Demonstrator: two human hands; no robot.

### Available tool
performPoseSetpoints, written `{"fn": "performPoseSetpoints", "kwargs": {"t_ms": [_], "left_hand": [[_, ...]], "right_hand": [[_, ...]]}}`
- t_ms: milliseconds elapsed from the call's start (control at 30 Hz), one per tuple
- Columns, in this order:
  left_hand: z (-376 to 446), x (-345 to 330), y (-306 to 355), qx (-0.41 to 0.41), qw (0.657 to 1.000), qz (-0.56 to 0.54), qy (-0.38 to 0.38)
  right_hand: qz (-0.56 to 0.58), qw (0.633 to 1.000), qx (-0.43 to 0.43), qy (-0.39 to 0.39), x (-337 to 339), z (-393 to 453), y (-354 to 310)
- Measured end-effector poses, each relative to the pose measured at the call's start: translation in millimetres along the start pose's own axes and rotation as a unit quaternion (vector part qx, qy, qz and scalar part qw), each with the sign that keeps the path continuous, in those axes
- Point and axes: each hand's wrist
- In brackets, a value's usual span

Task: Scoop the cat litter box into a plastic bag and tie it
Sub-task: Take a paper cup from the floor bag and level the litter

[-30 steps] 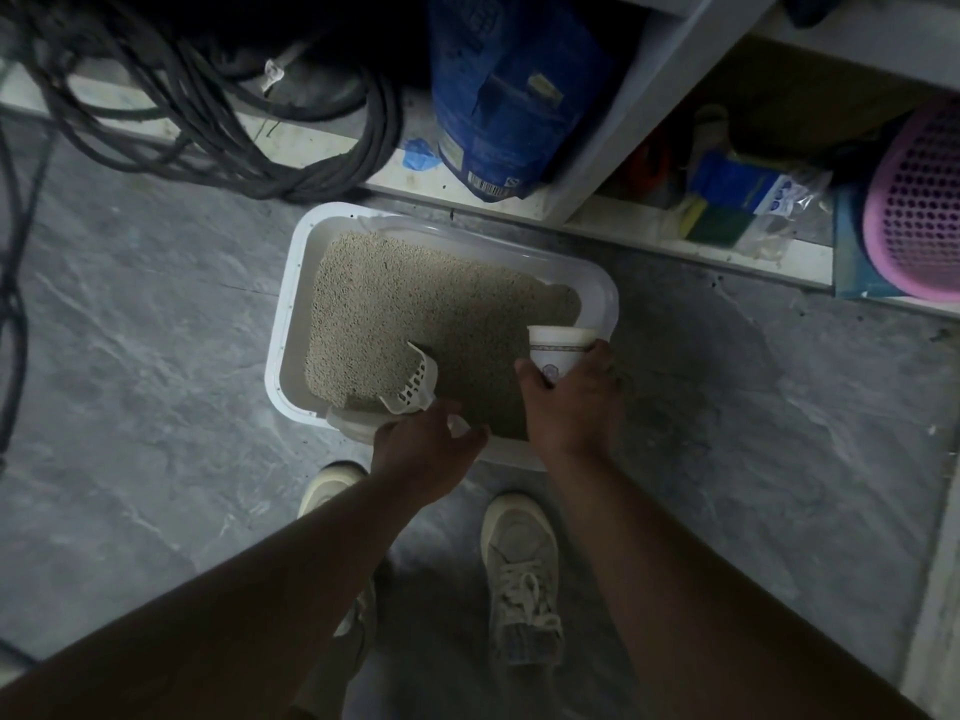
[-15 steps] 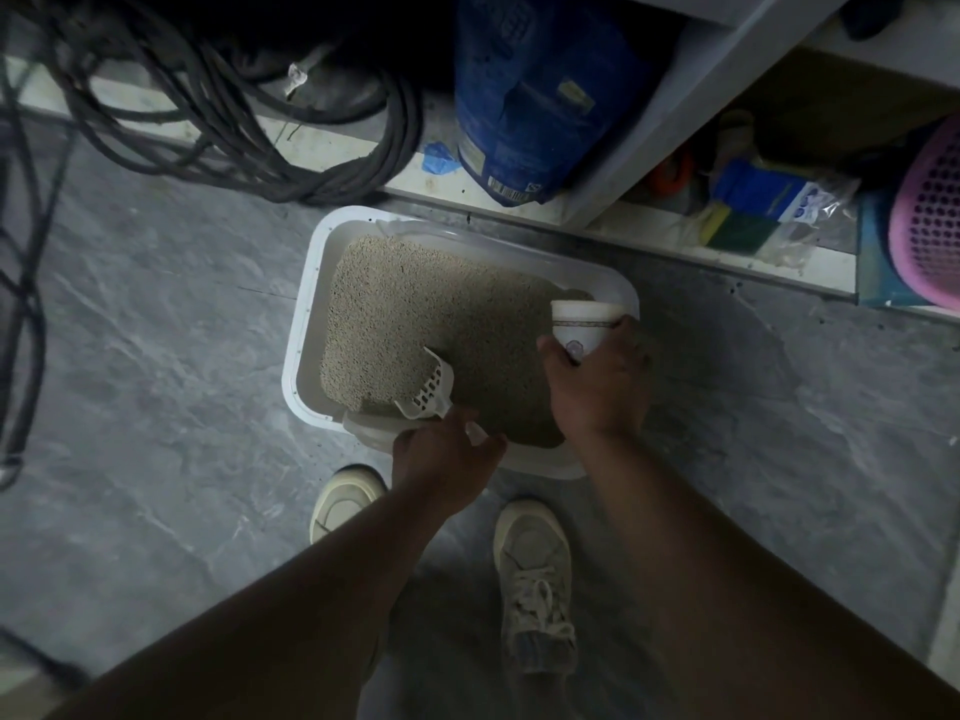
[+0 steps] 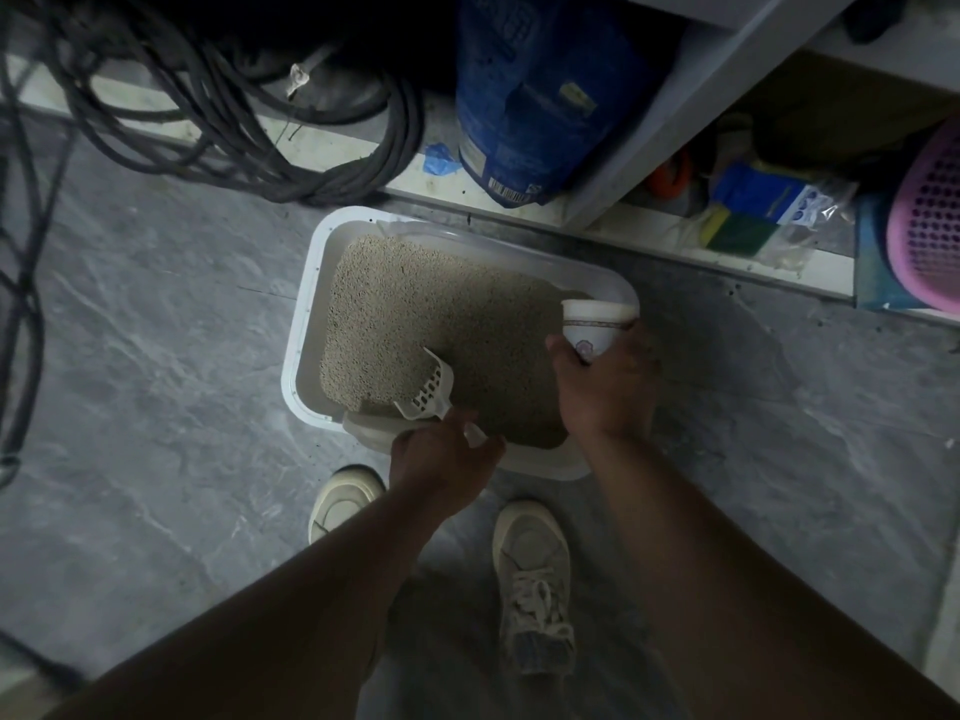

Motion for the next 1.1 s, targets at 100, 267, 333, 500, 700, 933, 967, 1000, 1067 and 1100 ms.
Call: {"fn": "performPoseSetpoints", "kwargs": {"t_ms": [100,267,333,500,700,933,967,1000,1067,1100], "left_hand": [[0,-1,0,-0.005,1.0,0.004,0.003],[-2,-1,-3,-0.012,1.0,0.0,0.003],[-2,-2,-3,-0.015,1.0,-0.001,0.005],[-4,-1,-1,-0.015,1.0,0.003,0.011],[-6,0,-2,-0.019,1.0,0.001,0.014],[-8,-3,-4,-0.023,1.0,0.005,0.018],[-8,-3,-4,-0.024,1.0,0.008,0.018],[-9,-3,-4,-0.024,0.999,0.01,0.017],[-9,-3,-6,-0.027,0.999,0.009,0.015],[-9,-3,-7,-0.029,0.999,0.007,0.013]], "right_hand": [[-0.007,1.0,0.011,0.002,-3,-4,2],[-0.002,1.0,0.009,-0.002,-5,-7,6],[0.001,1.0,0.003,-0.002,-4,-8,7],[-0.009,1.0,0.015,-0.004,-7,-15,11],[-0.031,0.999,0.03,0.005,-1,-30,23],[-0.02,0.999,0.024,-0.016,0,-50,43],[-0.02,0.999,0.024,-0.023,0,-51,45],[-0.021,0.999,0.029,-0.029,0,-53,48],[-0.028,0.998,0.036,-0.031,-1,-58,55],[-0.03,0.999,0.034,-0.028,0,-61,59]]}}
Point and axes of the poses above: each hand's wrist, its own z-axis towards the middle knuckle, its own x-axis out of the back of the hand, y = z × x, and after that the axes turned 11 degrees about -x, right-handed
